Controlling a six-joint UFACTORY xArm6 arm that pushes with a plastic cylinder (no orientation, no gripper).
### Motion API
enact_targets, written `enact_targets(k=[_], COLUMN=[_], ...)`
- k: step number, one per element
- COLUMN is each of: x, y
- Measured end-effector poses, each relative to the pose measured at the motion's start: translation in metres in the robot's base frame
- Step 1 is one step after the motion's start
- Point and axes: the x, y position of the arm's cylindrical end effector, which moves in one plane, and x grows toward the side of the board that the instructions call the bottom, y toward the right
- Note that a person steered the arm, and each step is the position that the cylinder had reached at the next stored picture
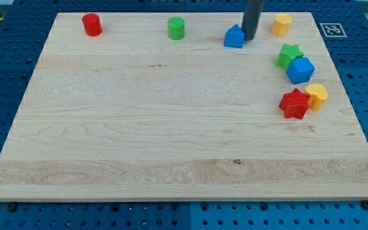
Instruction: Move blue triangle towards green circle
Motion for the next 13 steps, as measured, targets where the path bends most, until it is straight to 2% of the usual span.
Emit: enact_targets(k=[2, 4, 6, 8, 10, 11, 13], x=[-0.009, -0.031, 0.001, 0.011, 0.025, 0.028, 0.025], y=[-0.001, -0.026, -0.05, -0.022, -0.121, -0.13, -0.047])
